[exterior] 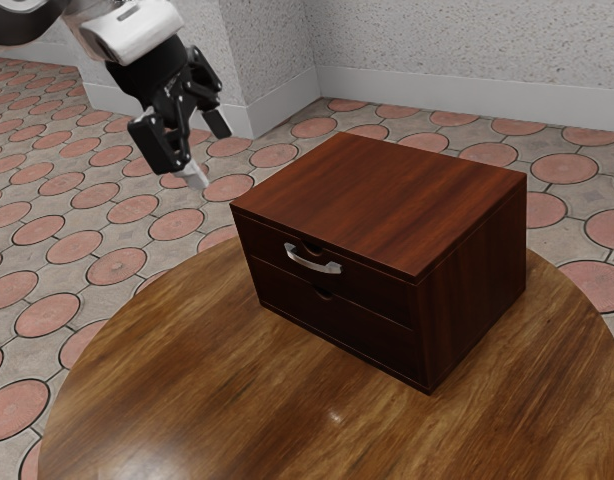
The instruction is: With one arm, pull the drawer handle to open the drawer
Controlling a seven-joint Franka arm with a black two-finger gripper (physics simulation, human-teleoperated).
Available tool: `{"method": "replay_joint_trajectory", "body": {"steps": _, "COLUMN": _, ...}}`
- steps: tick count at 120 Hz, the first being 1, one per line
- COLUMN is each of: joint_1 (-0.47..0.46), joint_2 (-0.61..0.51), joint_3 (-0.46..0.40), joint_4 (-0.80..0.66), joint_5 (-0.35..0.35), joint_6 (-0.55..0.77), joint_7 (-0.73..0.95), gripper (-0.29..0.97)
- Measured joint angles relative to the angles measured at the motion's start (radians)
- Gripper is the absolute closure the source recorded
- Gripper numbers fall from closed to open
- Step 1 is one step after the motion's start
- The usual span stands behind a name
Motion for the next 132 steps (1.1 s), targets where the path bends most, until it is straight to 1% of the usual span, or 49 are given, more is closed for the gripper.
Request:
{"method": "replay_joint_trajectory", "body": {"steps": 25, "joint_1": -0.005, "joint_2": 0.019, "joint_3": 0.001, "joint_4": -0.010, "joint_5": 0.005, "joint_6": -0.012, "joint_7": 0.105, "gripper": 0.00}}
{"method": "replay_joint_trajectory", "body": {"steps": 37, "joint_1": -0.008, "joint_2": 0.021, "joint_3": 0.000, "joint_4": -0.043, "joint_5": 0.004, "joint_6": 0.018, "joint_7": 0.145, "gripper": 0.00}}
{"method": "replay_joint_trajectory", "body": {"steps": 67, "joint_1": -0.015, "joint_2": 0.023, "joint_3": 0.000, "joint_4": -0.166, "joint_5": -0.006, "joint_6": 0.180, "joint_7": 0.239, "gripper": 0.00}}
{"method": "replay_joint_trajectory", "body": {"steps": 81, "joint_1": -0.025, "joint_2": -0.037, "joint_3": -0.001, "joint_4": -0.296, "joint_5": -0.009, "joint_6": 0.289, "joint_7": 0.278, "gripper": 0.00}}
{"method": "replay_joint_trajectory", "body": {"steps": 94, "joint_1": -0.012, "joint_2": -0.073, "joint_3": -0.003, "joint_4": -0.383, "joint_5": -0.008, "joint_6": 0.379, "joint_7": 0.308, "gripper": 0.00}}
{"method": "replay_joint_trajectory", "body": {"steps": 116, "joint_1": -0.010, "joint_2": -0.122, "joint_3": -0.008, "joint_4": -0.492, "joint_5": -0.004, "joint_6": 0.500, "joint_7": 0.348, "gripper": 0.03}}
{"method": "replay_joint_trajectory", "body": {"steps": 132, "joint_1": -0.011, "joint_2": -0.125, "joint_3": -0.008, "joint_4": -0.538, "joint_5": -0.003, "joint_6": 0.573, "joint_7": 0.371, "gripper": 0.07}}
